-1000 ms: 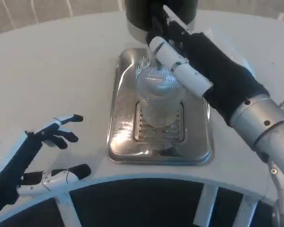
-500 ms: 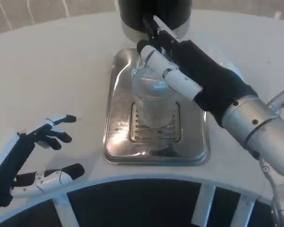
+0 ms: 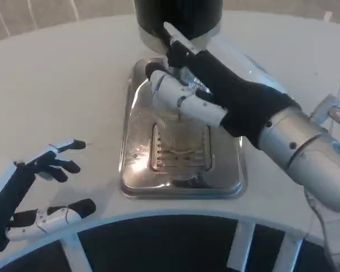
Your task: Grasp the cup under the faucet to collect the drink, then remove the cup.
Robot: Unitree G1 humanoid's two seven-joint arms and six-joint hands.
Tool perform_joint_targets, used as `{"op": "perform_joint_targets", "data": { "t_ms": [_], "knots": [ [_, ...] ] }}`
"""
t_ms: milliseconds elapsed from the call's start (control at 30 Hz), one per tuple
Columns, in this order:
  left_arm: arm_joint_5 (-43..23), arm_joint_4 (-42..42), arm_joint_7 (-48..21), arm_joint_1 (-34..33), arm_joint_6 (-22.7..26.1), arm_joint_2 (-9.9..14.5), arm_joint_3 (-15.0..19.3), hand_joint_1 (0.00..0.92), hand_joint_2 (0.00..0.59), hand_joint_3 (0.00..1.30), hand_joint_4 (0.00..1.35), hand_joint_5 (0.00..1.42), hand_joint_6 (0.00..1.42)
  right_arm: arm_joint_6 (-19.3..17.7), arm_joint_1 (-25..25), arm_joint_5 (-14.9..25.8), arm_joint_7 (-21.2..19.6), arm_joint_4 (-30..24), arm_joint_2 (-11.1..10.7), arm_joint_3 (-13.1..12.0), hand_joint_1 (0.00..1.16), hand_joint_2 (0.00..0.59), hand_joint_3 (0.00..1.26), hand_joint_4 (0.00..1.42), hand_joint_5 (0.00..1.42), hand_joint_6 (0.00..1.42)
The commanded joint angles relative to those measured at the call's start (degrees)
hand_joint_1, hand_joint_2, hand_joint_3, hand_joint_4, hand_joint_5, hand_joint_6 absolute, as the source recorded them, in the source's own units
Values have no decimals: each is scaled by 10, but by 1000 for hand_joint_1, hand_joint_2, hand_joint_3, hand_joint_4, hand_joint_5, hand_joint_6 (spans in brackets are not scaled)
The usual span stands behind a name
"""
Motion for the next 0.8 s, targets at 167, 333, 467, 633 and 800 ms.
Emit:
{"op": "perform_joint_targets", "data": {
  "t_ms": [167,333,467,633,800],
  "knots": [
    [-46,-23,-38,6,36,-9,2,179,54,115,248,451,492,-38,-6,12,24,-21,-1,27,0,493,0,0,0,0],
    [-71,-46,-60,-15,73,-33,-9,178,23,0,4,287,400,-35,1,13,25,-24,-5,24,0,493,0,0,0,0],
    [-67,-49,-63,-39,92,-53,-22,201,19,0,0,264,383,-28,3,11,26,-31,-7,23,0,493,0,0,0,0],
    [-67,-24,-64,-79,106,-82,-43,252,20,0,0,281,368,-21,5,9,28,-35,-7,23,0,501,0,0,0,0],
    [-66,3,-63,-109,113,-104,-56,303,20,0,0,320,393,-17,6,8,27,-36,-6,22,0,519,0,0,0,0]
  ]
}}
